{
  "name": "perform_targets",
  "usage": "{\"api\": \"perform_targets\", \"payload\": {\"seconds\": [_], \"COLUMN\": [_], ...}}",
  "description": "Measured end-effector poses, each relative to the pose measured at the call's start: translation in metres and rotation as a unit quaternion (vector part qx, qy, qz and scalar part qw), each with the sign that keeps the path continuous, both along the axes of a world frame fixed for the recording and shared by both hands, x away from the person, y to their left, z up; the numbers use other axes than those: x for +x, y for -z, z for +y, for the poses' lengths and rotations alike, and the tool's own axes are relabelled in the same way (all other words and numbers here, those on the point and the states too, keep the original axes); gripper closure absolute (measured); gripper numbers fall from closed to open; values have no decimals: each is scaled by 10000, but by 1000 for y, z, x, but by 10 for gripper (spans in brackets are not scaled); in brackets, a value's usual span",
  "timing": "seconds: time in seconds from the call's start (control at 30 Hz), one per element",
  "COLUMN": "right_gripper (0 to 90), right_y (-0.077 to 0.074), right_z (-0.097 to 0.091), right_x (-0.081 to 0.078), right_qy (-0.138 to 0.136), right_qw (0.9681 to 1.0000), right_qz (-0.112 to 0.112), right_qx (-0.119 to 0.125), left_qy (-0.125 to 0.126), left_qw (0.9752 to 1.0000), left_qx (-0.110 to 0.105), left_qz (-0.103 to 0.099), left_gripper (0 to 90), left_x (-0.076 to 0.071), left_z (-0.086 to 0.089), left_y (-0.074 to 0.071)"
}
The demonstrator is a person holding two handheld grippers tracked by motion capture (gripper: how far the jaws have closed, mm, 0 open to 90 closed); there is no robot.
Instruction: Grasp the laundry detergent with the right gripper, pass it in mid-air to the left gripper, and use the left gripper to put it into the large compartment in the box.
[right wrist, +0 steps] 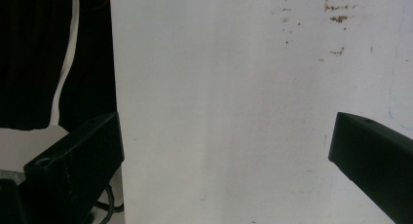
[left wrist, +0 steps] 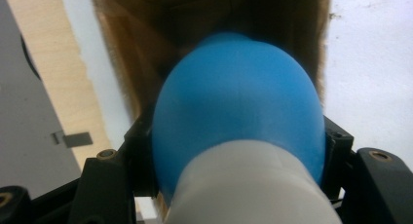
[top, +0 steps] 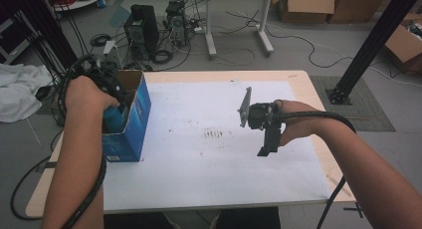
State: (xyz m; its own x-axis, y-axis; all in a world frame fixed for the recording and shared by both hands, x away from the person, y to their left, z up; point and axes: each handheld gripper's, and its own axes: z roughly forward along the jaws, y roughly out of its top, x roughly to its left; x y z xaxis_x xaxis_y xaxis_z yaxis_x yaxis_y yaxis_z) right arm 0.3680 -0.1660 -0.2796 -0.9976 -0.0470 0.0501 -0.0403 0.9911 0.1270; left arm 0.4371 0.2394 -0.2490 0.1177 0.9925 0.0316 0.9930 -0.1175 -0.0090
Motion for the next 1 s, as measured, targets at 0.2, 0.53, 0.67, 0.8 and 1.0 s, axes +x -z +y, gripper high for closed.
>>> {"api": "perform_targets", "payload": {"seconds": [0.2,0.53,0.67,0.8,1.0], "right_gripper": [0,0,0,0,0], "right_y": [2,8,10,11,11], "right_z": [0,1,1,1,-2], "right_x": [0,0,1,1,2], "right_qy": [28,33,35,70,114], "right_qw": [10000,10000,10000,9999,9999], "right_qz": [25,60,79,91,110], "right_qx": [36,36,32,41,59], "left_qy": [-7,-70,-38,-44,-61], "left_qw": [10000,9998,9999,9998,9998], "left_qx": [44,-106,-72,-51,-65], "left_qz": [20,-148,-121,-189,-196], "left_gripper": [379,379,377,377,375], "left_x": [1,1,2,3,3], "left_z": [4,9,6,4,5], "left_y": [17,36,36,37,37]}}
